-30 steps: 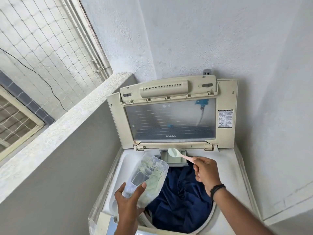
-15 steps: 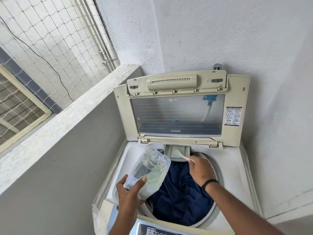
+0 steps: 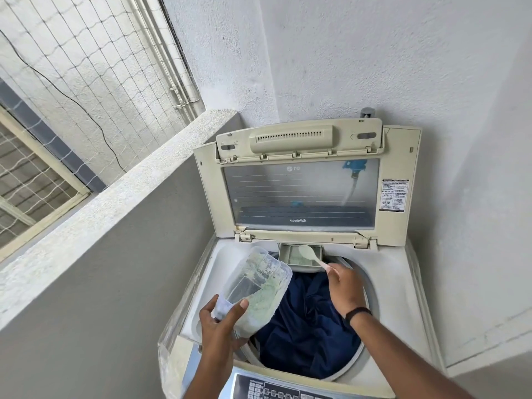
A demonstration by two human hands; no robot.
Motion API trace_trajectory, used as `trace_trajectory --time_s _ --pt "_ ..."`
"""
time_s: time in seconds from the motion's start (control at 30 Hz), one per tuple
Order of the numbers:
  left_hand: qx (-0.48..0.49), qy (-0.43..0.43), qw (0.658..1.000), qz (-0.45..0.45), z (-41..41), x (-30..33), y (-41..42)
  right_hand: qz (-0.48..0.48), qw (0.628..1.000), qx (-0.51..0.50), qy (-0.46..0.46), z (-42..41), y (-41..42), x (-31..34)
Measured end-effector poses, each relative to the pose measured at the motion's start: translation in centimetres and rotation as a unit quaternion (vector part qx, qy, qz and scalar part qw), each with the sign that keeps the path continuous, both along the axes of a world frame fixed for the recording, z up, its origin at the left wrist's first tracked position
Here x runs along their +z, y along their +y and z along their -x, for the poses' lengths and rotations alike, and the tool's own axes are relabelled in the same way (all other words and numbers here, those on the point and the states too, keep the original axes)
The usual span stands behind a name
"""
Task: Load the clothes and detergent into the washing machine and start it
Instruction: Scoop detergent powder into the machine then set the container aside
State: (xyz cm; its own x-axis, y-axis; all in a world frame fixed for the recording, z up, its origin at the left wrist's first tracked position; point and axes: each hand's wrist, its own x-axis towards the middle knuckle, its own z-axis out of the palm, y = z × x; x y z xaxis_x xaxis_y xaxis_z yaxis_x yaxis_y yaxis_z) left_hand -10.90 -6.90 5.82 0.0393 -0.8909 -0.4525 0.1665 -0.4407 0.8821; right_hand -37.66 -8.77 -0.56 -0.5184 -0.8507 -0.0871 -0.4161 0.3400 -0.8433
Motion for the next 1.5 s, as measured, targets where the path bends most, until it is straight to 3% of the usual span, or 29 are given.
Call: trace_trajectory --time_s 0.07,0.13,0.2,0.27,0.33,0.4,0.53,0.67,0.77,1.0,1.13,1.27,1.5 --pt "0.000 0.000 1.000 0.001 0.0 0.2 -0.1 -0.007 0.982 -0.079 -0.169 0.3 -0.4 0.8" --pt "0.003 0.003 1.000 0.001 0.1 0.3 -0.2 0.011 0.929 -0.135 -0.343 0.0 -0.2 2.8" --pt "0.006 0.003 1.000 0.001 0.1 0.4 -0.4 0.047 0.882 -0.132 -0.450 -0.6 0.5 5.6" --pt "0.006 0.002 1.000 0.002 0.1 0.6 -0.5 0.075 0.858 -0.102 -0.497 -1.2 1.3 8.0" --pt "0.002 0.004 1.000 0.008 0.2 0.9 -0.5 0.083 0.865 -0.068 -0.491 -2.0 2.2 9.6" --pt "-0.001 0.000 1.000 0.025 0.1 1.0 -0.5 0.084 0.894 -0.034 -0.439 -2.8 3.0 10.4" --pt "-0.018 -0.038 0.998 0.056 -0.2 1.1 -0.5 0.086 0.966 0.098 -0.224 -3.9 4.0 9.5" --pt "-0.046 -0.082 0.989 0.115 0.0 1.5 0.0 0.069 0.979 0.187 -0.035 -4.7 4.6 7.4" --pt "-0.070 -0.116 0.979 0.154 0.2 1.9 0.4 0.069 0.975 0.210 0.032 -5.6 4.8 6.6" --pt "-0.051 -0.135 0.977 0.158 0.0 2.1 0.8 0.061 0.974 0.202 -0.083 -7.7 5.6 6.2" --pt "-0.032 -0.108 0.985 0.131 0.0 1.7 0.9 0.036 0.960 0.120 -0.249 -8.1 5.8 6.7" --pt "-0.007 -0.052 0.994 0.095 0.0 1.2 1.1 -0.013 0.909 0.055 -0.413 -7.4 6.0 7.1" --pt "0.031 -0.024 0.998 0.050 0.5 0.6 0.5 -0.016 0.877 0.030 -0.480 -5.3 5.5 7.7"
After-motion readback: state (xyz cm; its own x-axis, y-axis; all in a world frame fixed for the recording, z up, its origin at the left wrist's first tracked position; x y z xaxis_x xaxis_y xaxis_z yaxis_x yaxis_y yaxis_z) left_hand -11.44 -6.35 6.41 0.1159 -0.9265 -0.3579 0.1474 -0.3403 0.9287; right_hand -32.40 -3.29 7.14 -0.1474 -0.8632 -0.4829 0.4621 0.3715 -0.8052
